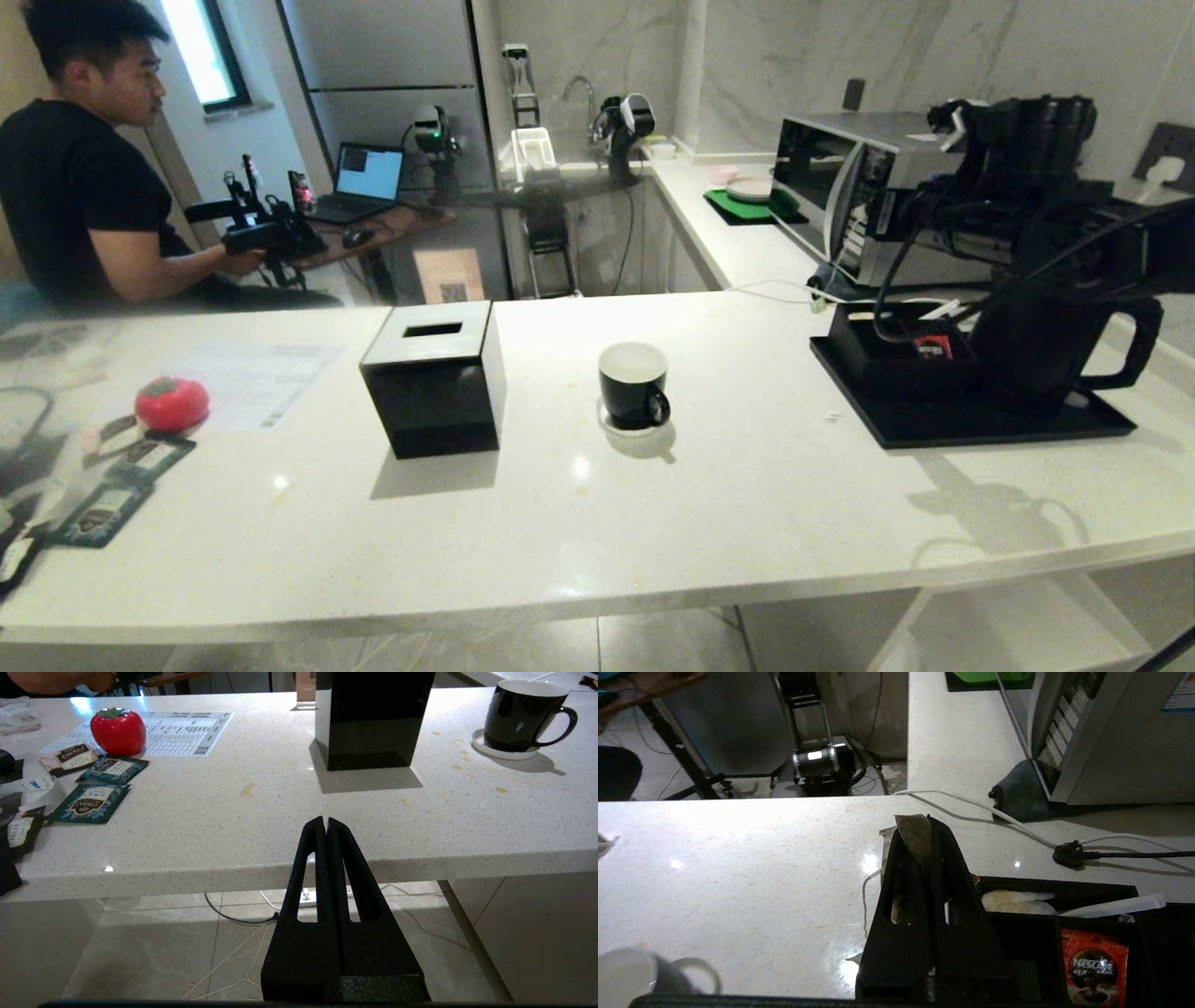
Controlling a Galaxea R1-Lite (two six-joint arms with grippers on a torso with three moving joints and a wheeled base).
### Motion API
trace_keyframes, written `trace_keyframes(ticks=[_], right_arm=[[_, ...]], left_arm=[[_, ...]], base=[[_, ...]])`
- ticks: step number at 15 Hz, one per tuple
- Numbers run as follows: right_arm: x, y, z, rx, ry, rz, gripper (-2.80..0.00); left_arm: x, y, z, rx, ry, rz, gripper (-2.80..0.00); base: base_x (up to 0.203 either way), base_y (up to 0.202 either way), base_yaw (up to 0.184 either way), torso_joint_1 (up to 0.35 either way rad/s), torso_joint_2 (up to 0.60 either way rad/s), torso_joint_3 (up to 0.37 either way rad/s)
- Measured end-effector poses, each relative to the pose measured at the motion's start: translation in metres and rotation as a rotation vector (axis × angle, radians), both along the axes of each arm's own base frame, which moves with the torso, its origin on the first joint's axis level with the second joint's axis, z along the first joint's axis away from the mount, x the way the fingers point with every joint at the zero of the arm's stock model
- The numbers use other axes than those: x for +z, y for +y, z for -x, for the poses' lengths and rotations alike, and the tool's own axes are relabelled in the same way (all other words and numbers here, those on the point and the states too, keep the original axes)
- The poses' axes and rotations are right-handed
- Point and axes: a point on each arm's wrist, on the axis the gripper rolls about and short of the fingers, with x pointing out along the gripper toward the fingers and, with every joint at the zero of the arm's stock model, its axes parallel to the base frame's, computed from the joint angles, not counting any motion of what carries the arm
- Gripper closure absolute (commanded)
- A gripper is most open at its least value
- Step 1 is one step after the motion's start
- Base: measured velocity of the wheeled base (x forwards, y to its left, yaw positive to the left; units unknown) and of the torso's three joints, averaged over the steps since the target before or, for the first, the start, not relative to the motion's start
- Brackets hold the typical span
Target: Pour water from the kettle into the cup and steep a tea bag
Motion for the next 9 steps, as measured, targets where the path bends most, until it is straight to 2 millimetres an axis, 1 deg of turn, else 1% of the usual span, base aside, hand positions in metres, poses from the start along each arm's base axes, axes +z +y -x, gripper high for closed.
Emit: trace_keyframes(ticks=[4,9], right_arm=[[0.009,0.022,0.032,0.066,0.007,0.003,0.0],[0.022,0.057,0.075,0.179,-0.012,0.013,0.0]], left_arm=[[0.0,0.0,0.0,0.0,0.0,0.0,0.0],[0.0,0.0,0.0,0.0,0.0,0.0,0.0]], base=[[0.0,0.0,0.0,0.0,0.0,0.0],[0.0,0.0,0.0,0.0,0.0,0.0]])
